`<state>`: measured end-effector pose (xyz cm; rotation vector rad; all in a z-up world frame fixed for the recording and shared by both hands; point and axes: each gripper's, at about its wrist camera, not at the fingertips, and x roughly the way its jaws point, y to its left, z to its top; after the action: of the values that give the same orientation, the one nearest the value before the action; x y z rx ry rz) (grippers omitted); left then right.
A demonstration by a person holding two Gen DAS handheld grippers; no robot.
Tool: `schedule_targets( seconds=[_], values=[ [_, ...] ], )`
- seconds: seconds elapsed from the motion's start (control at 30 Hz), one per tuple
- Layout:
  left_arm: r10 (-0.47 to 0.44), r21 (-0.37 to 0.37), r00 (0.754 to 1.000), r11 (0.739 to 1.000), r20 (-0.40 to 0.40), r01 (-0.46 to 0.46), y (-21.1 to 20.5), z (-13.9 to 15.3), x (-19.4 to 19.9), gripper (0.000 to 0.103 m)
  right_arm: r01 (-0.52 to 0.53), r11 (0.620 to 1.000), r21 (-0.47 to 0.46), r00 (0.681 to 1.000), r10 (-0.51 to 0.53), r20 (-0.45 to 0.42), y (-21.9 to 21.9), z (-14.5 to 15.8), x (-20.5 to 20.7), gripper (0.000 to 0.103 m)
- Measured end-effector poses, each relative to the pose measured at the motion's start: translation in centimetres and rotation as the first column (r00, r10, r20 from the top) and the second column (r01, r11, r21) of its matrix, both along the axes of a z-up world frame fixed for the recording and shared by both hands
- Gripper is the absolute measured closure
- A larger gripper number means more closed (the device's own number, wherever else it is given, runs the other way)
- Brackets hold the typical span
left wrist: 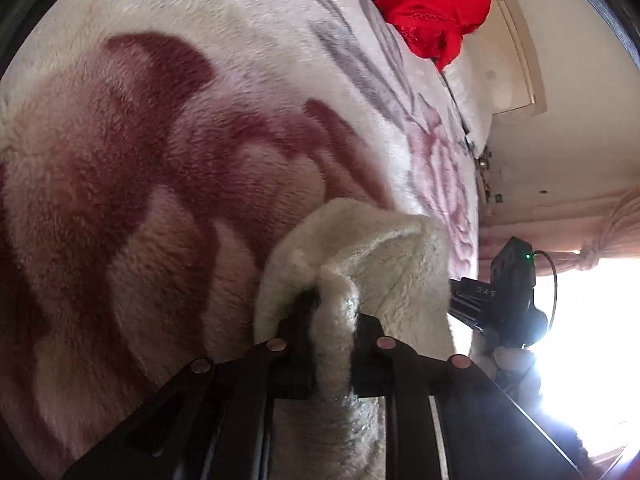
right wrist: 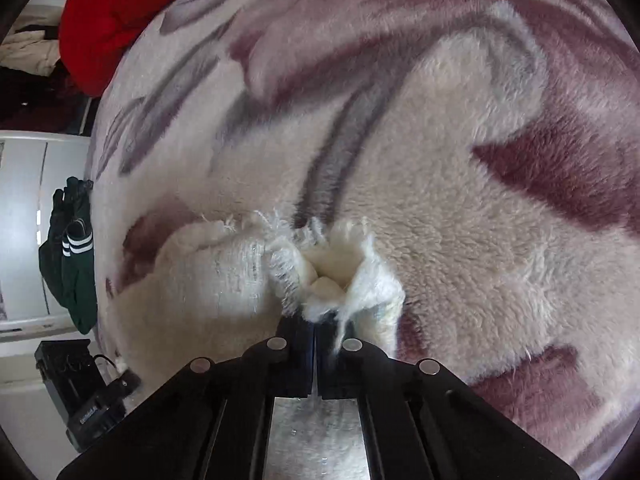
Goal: Fold large clothes
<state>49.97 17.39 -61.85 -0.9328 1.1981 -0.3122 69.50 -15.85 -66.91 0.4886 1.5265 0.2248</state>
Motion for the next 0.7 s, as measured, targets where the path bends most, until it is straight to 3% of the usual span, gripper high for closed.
schedule_targets(
  seconds=[0.1,0.17,0.27,0.3,0.33,0.37,0.47,0.5,0.57,0.63,0.7],
  values=[
    [-0.019,0.056,1.000,0.998,0.020,0.017,0.2,4.6,-1.4,0.054,-0.034,0.998,-0.046,0.997,0.037,0.070,0.1,4.3,-1.9,0.096],
    [-0.036,0.110,0.995,0.994,0.089,0.026,0.2,8.4,-3.5,0.053,-0.019,1.000,0.004,0.996,0.019,0.092,-0.6,6.9,-4.1,0.093],
    [-0.080,0.209,0.985,0.977,0.152,0.047,-1.4,12.8,-8.4,0.054,-0.044,0.990,0.135,0.994,0.030,0.108,-1.0,10.9,-10.5,0.093],
    [-0.109,0.237,0.983,0.969,0.147,0.072,-2.2,13.3,-9.9,0.063,-0.053,0.987,0.153,0.995,0.039,0.090,-0.5,11.2,-12.1,0.093],
    [-0.144,0.254,0.983,0.961,0.117,0.110,-3.3,13.0,-11.2,0.084,-0.066,0.983,0.173,0.997,0.058,0.051,0.2,11.0,-14.4,0.093],
    [-0.165,0.260,0.984,0.955,0.064,0.143,-3.9,11.8,-12.5,0.091,-0.081,0.981,0.179,0.997,0.080,0.014,1.2,10.3,-16.2,0.093],
    [-0.160,0.298,0.983,0.938,-0.086,0.178,-5.4,6.1,-14.1,0.092,-0.113,0.985,0.129,0.992,0.120,-0.044,3.8,7.2,-19.5,0.093],
    [-0.157,0.300,0.981,0.936,-0.117,0.185,-5.6,4.3,-14.3,0.092,-0.131,0.989,0.070,0.990,0.134,-0.047,5.0,5.7,-19.8,0.093],
    [-0.121,0.284,0.979,0.945,-0.162,0.164,-5.2,0.1,-15.3,0.099,-0.151,0.988,0.026,0.988,0.152,-0.034,6.6,4.2,-19.5,0.094],
    [-0.082,0.205,0.988,0.973,-0.130,0.107,-4.0,-1.0,-16.1,0.099,-0.151,0.988,0.045,0.987,0.153,-0.054,7.9,2.7,-19.0,0.098],
    [-0.044,0.147,0.990,0.987,-0.133,0.063,-2.9,0.5,-16.6,0.099,-0.126,0.989,0.078,0.987,0.132,-0.091,7.8,3.0,-18.6,0.098]
  ],
)
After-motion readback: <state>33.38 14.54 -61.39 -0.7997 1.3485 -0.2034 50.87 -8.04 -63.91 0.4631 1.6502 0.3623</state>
